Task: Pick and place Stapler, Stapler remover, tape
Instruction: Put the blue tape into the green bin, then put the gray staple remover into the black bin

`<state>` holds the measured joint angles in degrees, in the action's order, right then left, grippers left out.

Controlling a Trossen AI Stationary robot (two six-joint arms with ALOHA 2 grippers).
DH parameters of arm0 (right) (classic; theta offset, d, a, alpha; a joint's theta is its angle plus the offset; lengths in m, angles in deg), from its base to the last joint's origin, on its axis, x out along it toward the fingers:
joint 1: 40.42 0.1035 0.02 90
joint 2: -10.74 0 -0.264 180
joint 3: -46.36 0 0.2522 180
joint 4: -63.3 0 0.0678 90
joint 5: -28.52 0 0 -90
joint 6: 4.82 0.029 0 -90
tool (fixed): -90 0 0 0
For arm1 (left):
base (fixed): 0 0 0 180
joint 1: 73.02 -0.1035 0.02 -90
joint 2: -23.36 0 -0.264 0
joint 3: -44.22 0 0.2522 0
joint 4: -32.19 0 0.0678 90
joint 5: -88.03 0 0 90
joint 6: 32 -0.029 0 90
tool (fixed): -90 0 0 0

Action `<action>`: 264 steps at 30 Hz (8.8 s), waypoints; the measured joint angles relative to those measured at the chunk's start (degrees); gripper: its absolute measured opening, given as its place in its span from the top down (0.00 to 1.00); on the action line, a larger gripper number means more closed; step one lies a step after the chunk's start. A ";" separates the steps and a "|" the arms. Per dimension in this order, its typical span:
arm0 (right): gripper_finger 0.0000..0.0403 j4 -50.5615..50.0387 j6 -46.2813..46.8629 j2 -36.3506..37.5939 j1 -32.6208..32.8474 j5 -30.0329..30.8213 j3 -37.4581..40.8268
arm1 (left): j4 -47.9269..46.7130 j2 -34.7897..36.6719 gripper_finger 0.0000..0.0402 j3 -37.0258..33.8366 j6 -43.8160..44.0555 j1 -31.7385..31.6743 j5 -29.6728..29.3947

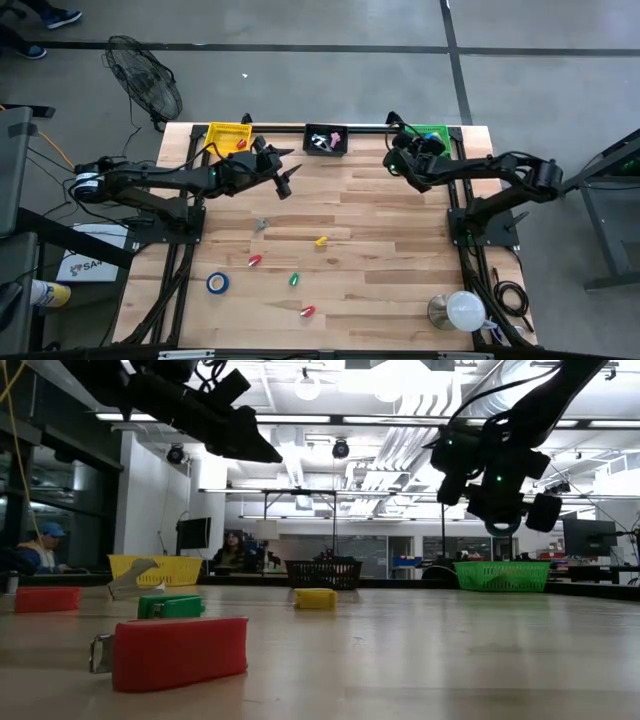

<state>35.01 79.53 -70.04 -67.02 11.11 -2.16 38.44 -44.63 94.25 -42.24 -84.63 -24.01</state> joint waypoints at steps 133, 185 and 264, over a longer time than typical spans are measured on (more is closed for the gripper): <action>0.52 5.84 -13.29 -1.92 -20.80 -23.41 -0.07 | 0.00 -0.04 0.44 0.07 1.86 0.02 1.84; 0.52 -3.81 -18.91 3.52 -15.69 -17.73 -0.07 | -1.25 -0.04 0.44 0.07 1.58 0.00 -0.24; 0.52 25.75 -94.47 9.86 24.51 -61.65 -0.02 | -61.54 15.92 0.44 0.09 48.41 0.18 11.36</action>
<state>60.76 -14.93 -60.18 -42.51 -50.54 -2.18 -23.10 -28.70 94.34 6.17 -84.45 -12.65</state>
